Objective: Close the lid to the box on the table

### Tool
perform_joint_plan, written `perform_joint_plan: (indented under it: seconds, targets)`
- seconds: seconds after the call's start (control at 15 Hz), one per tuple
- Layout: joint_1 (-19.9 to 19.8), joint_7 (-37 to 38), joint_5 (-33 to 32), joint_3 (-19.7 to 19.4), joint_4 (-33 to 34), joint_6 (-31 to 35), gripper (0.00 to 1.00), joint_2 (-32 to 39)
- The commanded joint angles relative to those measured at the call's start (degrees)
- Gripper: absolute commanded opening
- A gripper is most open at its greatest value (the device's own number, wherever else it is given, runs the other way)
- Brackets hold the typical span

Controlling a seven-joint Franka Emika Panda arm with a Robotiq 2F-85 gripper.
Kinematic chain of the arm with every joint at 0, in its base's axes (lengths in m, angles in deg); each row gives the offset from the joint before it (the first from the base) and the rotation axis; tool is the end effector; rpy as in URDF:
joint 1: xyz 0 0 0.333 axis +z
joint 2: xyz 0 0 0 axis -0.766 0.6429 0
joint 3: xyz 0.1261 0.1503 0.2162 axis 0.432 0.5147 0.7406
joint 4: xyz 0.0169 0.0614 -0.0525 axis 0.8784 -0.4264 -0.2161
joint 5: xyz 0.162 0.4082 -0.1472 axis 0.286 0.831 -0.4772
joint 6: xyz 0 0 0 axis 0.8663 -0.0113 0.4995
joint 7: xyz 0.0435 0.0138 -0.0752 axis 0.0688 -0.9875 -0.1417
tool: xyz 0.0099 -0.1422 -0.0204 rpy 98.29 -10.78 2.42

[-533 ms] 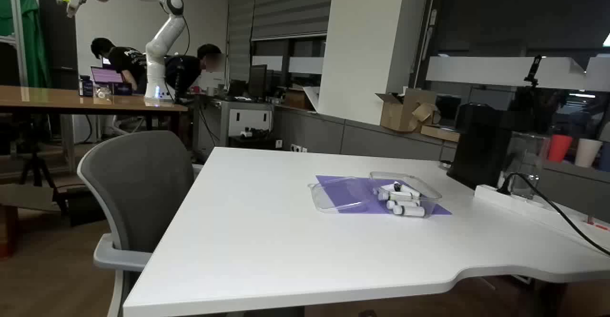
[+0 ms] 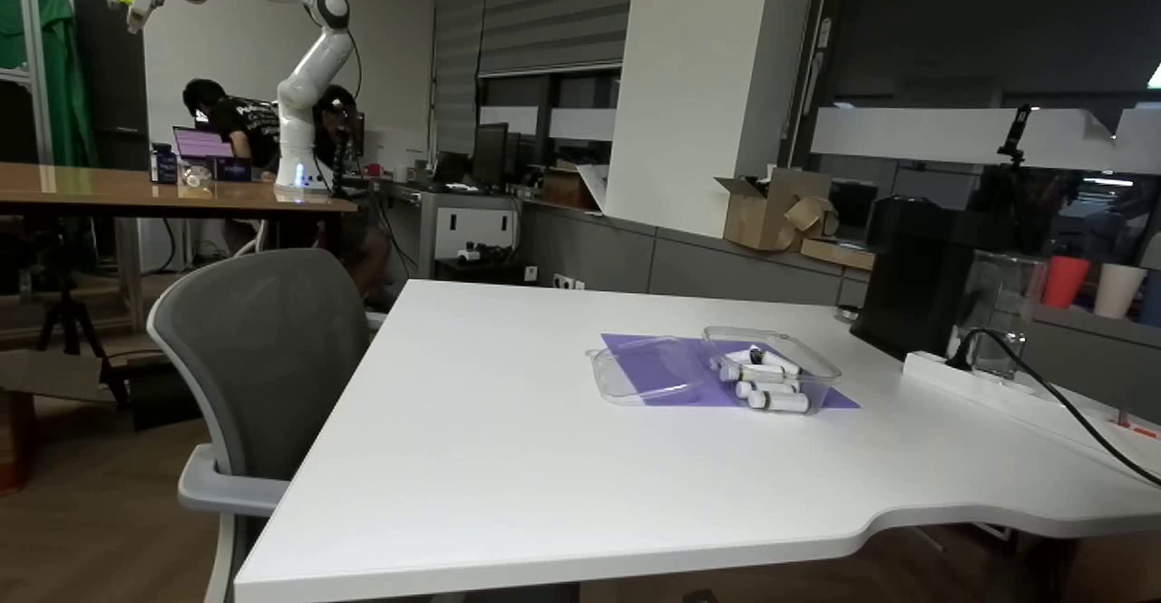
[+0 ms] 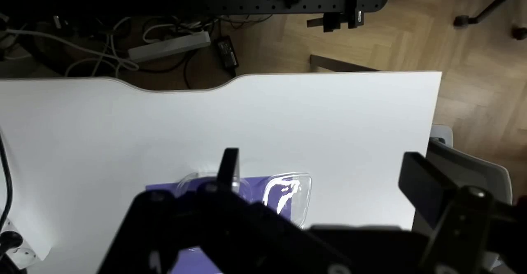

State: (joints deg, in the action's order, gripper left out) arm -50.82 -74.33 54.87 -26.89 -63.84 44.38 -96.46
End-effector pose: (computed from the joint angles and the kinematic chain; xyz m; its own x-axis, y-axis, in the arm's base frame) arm 0.3484 -0.0404 0.5217 0.9996 -0.0265 -0.0065 -0.0273 -0.9754 -0.2189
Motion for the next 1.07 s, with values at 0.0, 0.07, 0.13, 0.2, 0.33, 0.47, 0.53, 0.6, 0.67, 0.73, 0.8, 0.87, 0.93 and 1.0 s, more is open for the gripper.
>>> perform_joint_plan:
  seconds: [0.0,0.07,0.13,0.2,0.33,0.47,0.53,0.6,0.67,0.73,0.8,0.87,0.93,1.0]
  targets:
    - [-1.0,-0.6,0.5,0.6,0.2,-0.2,1.00,0.2]
    - [-1.1,-1.4,-0.2,0.8,-0.8,3.0,1.00,-0.3]
    - [-1.1,-1.9,-0.8,1.1,-1.5,5.7,1.00,0.1]
    - [-0.9,-2.7,-1.4,1.3,-2.1,8.2,1.00,1.5]
    - [-0.2,-4.9,-2.6,1.6,-3.7,14.7,1.00,4.7]
    - [1.2,-8.3,-4.0,1.9,-5.2,20.2,1.00,9.2]
    - [1.8,-10.1,-4.9,2.4,-6.2,23.0,1.00,11.6]
    - [2.6,-11.9,-6.1,3.2,-7.6,26.0,1.00,14.0]
    - [3.1,-13.1,-7.3,4.0,-8.8,28.6,1.00,16.0]
    - [3.7,-13.5,-8.5,5.2,-10.9,31.7,1.00,17.7]
    - [4.4,-14.2,-9.7,6.1,-12.5,34.0,1.00,19.5]
    - [5.2,-14.4,-10.8,7.3,-14.8,36.4,1.00,20.8]
    - [5.9,-14.4,-12.1,8.5,-16.8,38.5,1.00,22.2]
    - [6.6,-14.6,-13.3,9.5,-18.7,40.2,1.00,23.6]
